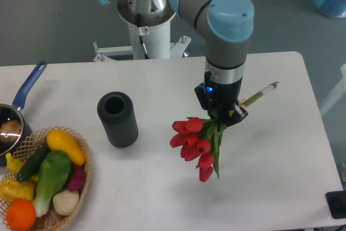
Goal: Insert the flowers into the vase
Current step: 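Carry the red tulip bunch with the gripper over the black vase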
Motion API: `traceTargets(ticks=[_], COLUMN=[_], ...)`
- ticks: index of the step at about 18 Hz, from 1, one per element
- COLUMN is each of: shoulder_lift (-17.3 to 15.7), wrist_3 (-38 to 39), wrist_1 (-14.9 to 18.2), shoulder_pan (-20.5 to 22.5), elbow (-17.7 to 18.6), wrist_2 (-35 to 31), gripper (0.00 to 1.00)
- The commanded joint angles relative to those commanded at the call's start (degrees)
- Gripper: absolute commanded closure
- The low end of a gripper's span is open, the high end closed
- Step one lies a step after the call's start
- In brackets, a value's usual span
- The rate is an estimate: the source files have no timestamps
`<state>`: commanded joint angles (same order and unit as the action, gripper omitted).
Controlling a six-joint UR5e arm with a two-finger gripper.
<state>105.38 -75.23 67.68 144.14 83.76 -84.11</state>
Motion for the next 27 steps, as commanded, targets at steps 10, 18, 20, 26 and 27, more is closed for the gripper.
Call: traceTargets(ticks=[10, 18, 20, 26, 27], shoulder_lift=[-1.05, -3.6, -3.69, -3.69, -4.04], wrist_3=[1.14, 7.1, 10.71, 22.85, 22.76], wrist_1=[-0.35, -3.08, -4.82, -12.66, -12.92], shoulder_pan=[0.53, 1.32, 0.88, 0.18, -0.52], elbow=[0.88, 3.43, 4.04, 5.27, 6.84], wrist_2=[3.24, 20.89, 27.91, 38.23, 38.23], gripper=[0.77, 0.77, 0.77, 0.77, 0.79])
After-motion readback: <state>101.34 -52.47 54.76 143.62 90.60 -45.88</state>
